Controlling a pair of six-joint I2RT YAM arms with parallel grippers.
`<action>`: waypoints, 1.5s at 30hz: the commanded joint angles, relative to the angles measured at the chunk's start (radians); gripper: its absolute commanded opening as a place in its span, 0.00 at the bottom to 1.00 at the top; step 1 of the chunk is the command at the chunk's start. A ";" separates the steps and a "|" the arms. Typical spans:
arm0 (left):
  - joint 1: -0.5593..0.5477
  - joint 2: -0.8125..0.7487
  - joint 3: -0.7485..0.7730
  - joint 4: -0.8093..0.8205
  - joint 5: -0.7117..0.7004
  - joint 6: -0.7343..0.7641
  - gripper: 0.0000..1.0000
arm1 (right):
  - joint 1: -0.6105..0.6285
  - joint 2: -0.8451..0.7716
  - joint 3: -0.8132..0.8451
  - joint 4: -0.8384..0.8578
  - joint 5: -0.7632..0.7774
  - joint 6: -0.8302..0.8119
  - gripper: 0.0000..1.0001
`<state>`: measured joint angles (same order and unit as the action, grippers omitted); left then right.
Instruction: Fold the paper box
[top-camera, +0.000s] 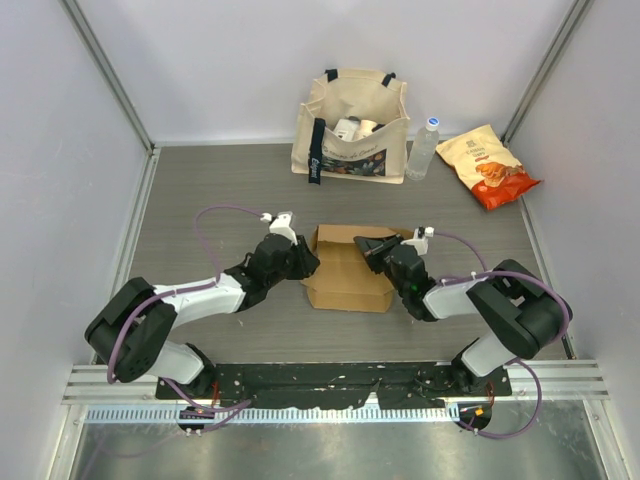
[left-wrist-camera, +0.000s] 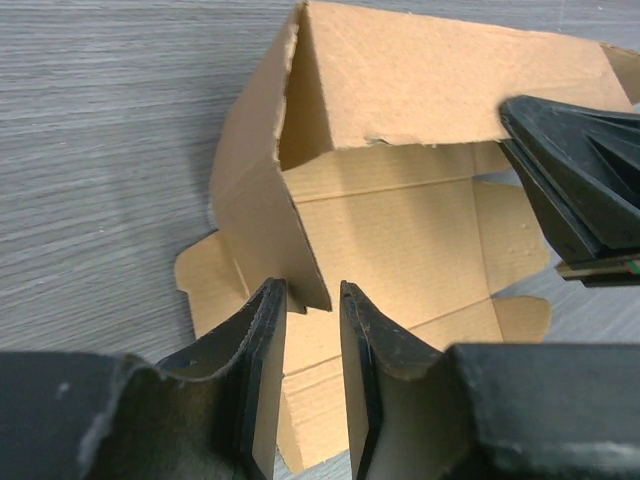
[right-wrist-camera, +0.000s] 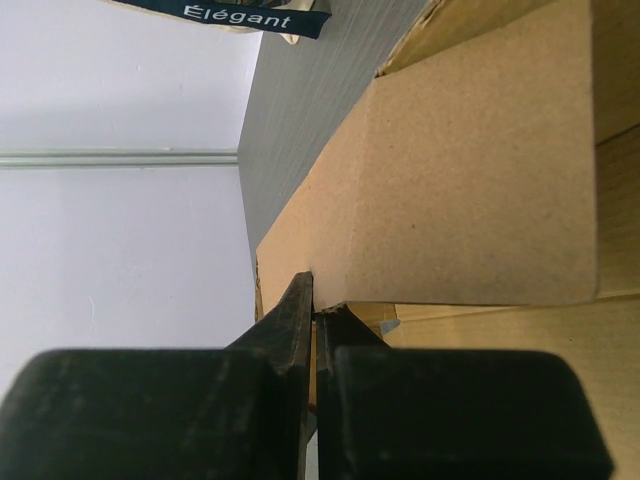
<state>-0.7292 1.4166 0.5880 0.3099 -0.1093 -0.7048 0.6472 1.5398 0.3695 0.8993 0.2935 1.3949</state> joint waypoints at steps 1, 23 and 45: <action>0.004 -0.018 0.019 0.067 0.098 0.013 0.34 | -0.012 0.008 -0.004 -0.050 -0.013 -0.020 0.01; 0.111 -0.177 -0.021 -0.109 -0.127 0.143 0.60 | -0.043 0.006 -0.009 -0.034 -0.063 0.012 0.02; 0.080 0.195 0.107 0.230 -0.004 0.375 0.58 | -0.043 -0.023 0.074 -0.238 -0.065 0.095 0.01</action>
<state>-0.6418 1.5841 0.6491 0.4477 -0.0990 -0.3786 0.6029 1.5188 0.4252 0.7574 0.2302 1.4960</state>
